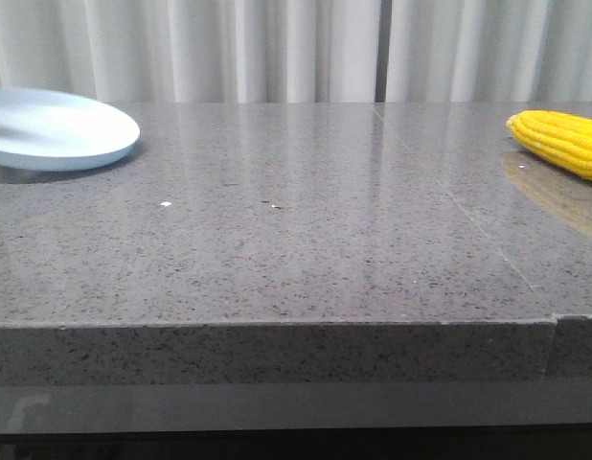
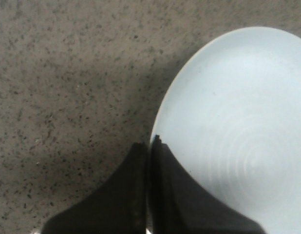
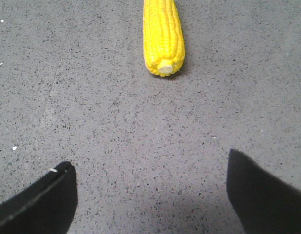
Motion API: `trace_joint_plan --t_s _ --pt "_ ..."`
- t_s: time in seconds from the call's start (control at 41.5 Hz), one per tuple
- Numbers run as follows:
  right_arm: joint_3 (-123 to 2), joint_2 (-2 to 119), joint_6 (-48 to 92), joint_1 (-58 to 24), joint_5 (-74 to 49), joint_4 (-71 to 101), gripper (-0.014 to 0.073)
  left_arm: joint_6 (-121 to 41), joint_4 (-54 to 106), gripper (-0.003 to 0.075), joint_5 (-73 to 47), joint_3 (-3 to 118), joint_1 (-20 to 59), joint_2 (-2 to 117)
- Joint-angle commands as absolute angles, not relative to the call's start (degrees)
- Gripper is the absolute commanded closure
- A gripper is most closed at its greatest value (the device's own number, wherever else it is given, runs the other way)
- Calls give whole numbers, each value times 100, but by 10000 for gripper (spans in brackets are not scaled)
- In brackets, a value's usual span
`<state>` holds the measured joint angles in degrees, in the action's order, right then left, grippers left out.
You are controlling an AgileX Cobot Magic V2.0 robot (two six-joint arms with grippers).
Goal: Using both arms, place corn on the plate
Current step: 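Push the pale blue plate with the left gripper toward the table center, then lift the left gripper away from the plate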
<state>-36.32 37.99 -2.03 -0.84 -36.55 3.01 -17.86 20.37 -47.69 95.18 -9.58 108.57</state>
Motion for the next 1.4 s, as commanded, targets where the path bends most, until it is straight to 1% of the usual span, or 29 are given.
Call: trace_joint_plan --t_s 0.0,0.313,0.675,0.82,1.013,1.061,1.109,1.133,1.254,1.302,1.35,1.374 --pt "-3822 3853 -136 -57 -3324 237 -53 -1793 2407 740 -4763 9857 -803 10331" --pt "-3822 3853 -136 -57 -3324 237 -53 -1793 2838 740 -5127 9960 66 10184" --pt "-3822 3853 -136 -57 -3324 237 -53 -1793 2838 741 -5088 9941 1285 10648" --pt "-3822 3853 -136 -57 -3324 237 -53 -1793 2838 741 -5073 9941 1605 10939" --pt "-3822 3853 -136 -57 -3324 237 -53 -1793 2838 737 -5051 9941 1831 11185" --pt "-3822 3853 -136 -57 -3324 237 -53 -1793 2826 710 -5053 9941 1845 11213" --pt "-3822 3853 -136 -57 -3324 237 -53 -1793 2801 652 -5053 9941 1853 11213" --pt "-3822 3853 -136 -57 -3324 237 -53 -1793 2760 617 -5053 9941 1858 11213" --pt "-3822 3853 -136 -57 -3324 237 -53 -1793 2671 379 -5065 9941 1858 11165" --pt "-3822 3853 -136 -57 -3324 237 -53 -1793 2589 311 -5085 9941 1847 11127" --pt "-3822 3853 -136 -57 -3324 237 -53 -1793 2459 262 -5111 9952 1846 11051" --pt "-3822 3853 -136 -57 -3324 237 -53 -1793 2396 251 -5127 9952 1846 10978"
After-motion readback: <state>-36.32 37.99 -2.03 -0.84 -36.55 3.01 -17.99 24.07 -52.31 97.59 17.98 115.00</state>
